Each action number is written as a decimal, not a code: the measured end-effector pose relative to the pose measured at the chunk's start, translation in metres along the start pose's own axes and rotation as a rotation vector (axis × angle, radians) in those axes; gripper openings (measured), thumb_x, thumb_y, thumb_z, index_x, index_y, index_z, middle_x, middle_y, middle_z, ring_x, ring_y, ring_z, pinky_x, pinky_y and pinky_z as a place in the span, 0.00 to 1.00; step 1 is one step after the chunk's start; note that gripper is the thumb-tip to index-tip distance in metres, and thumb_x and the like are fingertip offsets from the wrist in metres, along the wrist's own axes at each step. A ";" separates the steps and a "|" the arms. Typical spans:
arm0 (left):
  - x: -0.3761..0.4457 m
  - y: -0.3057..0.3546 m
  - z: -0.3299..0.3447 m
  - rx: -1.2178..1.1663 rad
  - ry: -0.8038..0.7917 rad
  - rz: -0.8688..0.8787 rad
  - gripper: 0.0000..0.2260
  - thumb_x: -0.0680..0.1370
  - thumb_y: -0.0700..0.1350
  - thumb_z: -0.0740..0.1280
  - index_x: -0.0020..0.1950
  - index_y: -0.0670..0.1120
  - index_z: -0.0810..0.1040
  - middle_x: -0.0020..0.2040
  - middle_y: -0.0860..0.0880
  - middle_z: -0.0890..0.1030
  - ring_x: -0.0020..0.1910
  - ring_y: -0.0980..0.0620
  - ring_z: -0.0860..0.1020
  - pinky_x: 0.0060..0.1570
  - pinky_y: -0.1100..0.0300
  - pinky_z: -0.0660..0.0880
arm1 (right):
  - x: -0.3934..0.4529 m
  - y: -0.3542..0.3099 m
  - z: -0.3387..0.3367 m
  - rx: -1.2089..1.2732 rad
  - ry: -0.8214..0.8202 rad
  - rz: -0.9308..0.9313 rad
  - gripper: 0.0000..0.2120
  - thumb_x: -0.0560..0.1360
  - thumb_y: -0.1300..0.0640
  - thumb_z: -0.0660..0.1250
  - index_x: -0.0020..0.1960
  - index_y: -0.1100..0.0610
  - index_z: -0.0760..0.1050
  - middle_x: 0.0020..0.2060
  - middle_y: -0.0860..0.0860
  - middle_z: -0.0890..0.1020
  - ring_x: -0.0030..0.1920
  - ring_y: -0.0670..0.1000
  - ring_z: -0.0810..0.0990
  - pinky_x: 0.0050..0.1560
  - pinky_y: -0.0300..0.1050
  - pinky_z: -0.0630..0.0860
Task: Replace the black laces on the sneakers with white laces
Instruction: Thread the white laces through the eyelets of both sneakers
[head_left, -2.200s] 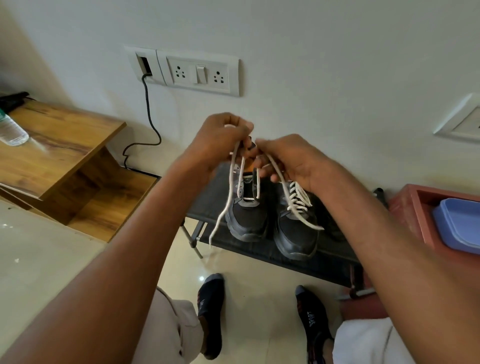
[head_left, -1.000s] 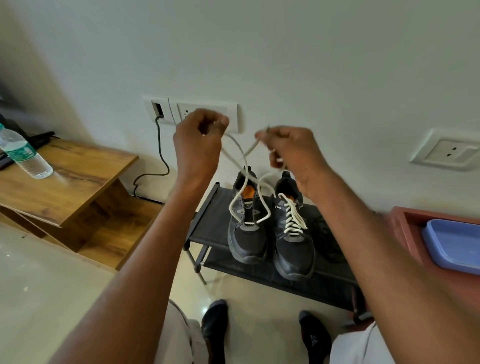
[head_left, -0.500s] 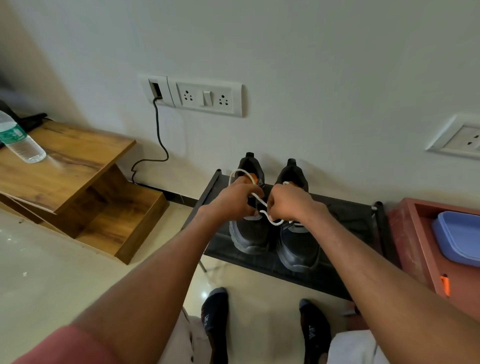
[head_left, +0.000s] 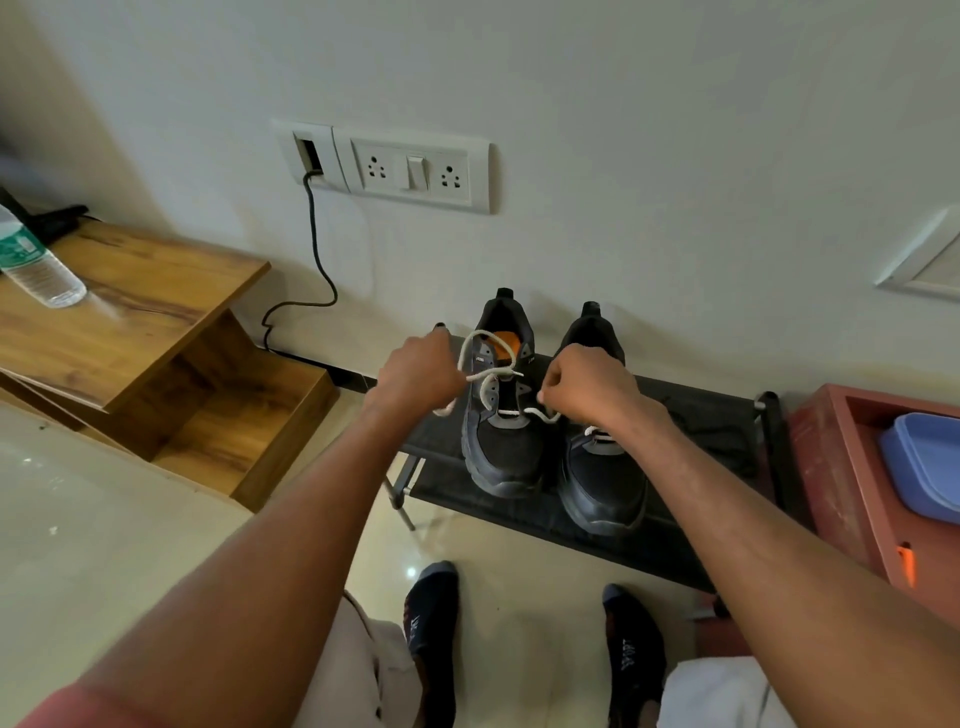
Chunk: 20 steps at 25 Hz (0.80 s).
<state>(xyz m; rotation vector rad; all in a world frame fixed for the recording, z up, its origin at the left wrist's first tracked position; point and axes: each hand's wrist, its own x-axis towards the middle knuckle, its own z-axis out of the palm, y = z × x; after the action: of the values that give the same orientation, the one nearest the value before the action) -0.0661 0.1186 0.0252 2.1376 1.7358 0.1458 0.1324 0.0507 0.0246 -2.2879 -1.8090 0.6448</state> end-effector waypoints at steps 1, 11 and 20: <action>-0.002 -0.001 0.004 0.052 -0.068 0.016 0.11 0.77 0.41 0.67 0.60 0.48 0.76 0.53 0.45 0.81 0.47 0.45 0.79 0.51 0.47 0.80 | -0.002 -0.005 0.005 -0.022 -0.048 -0.043 0.07 0.78 0.51 0.74 0.45 0.54 0.84 0.39 0.51 0.85 0.40 0.52 0.83 0.45 0.49 0.82; -0.001 0.015 0.055 0.133 -0.259 0.223 0.60 0.62 0.58 0.85 0.80 0.63 0.45 0.76 0.38 0.67 0.69 0.32 0.74 0.68 0.33 0.72 | -0.003 -0.014 0.025 -0.148 -0.051 -0.107 0.07 0.78 0.58 0.71 0.56 0.55 0.80 0.48 0.53 0.82 0.50 0.57 0.82 0.57 0.57 0.81; -0.006 0.016 0.053 0.038 -0.234 0.198 0.55 0.64 0.51 0.86 0.79 0.58 0.51 0.67 0.39 0.76 0.62 0.35 0.78 0.62 0.38 0.78 | -0.005 0.012 -0.008 -0.162 0.116 0.111 0.10 0.80 0.57 0.69 0.61 0.55 0.82 0.50 0.55 0.82 0.50 0.60 0.82 0.52 0.56 0.81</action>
<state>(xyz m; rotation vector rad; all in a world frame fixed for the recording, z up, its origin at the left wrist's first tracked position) -0.0365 0.0987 -0.0169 2.2504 1.4068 -0.0825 0.1458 0.0444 0.0285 -2.4872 -1.7507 0.3832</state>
